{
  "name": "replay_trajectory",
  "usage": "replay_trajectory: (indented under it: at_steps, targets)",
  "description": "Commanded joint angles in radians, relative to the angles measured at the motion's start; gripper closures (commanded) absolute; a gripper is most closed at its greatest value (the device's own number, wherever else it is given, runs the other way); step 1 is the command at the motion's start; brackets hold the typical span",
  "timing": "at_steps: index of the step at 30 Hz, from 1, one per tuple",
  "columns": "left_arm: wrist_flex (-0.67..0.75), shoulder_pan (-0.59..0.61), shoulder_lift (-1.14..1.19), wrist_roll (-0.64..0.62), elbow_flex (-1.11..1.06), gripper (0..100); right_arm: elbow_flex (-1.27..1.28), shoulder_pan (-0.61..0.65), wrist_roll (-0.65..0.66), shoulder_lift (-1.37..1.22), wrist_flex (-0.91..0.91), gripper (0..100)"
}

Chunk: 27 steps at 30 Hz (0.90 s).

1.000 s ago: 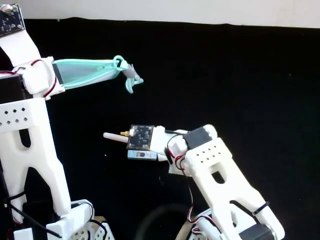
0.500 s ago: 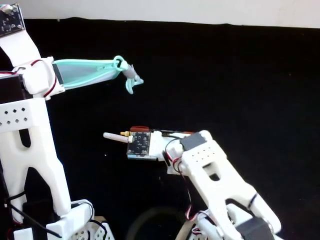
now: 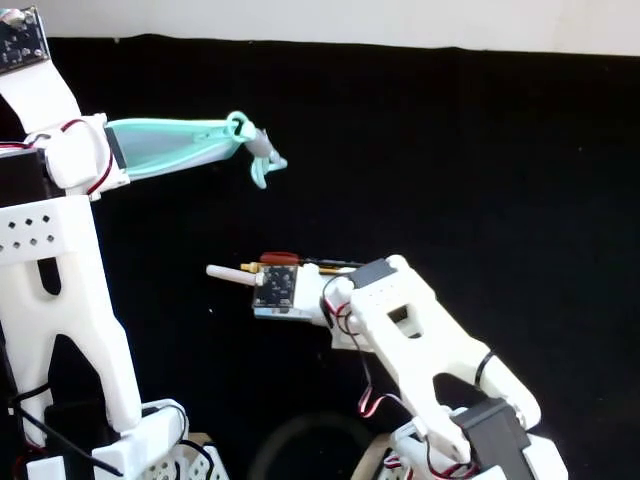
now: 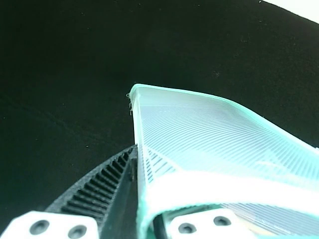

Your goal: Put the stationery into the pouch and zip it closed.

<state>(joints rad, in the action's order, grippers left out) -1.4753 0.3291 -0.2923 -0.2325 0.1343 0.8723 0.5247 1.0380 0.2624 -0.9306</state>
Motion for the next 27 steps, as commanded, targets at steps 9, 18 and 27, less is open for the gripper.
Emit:
replay_trajectory:
  at_steps: [9,18,27]
  targets:
    - [-0.002,0.007,-0.004,-0.003,0.007,99,-0.042,0.005,-0.153,0.091,0.041,99.1]
    - [-0.002,0.004,-0.004,-0.003,0.007,99,-0.051,0.004,-0.253,0.252,-0.093,99.1]
    - [-0.002,0.004,-0.004,-0.003,0.005,99,-0.226,0.010,-0.563,0.394,-0.137,99.1]
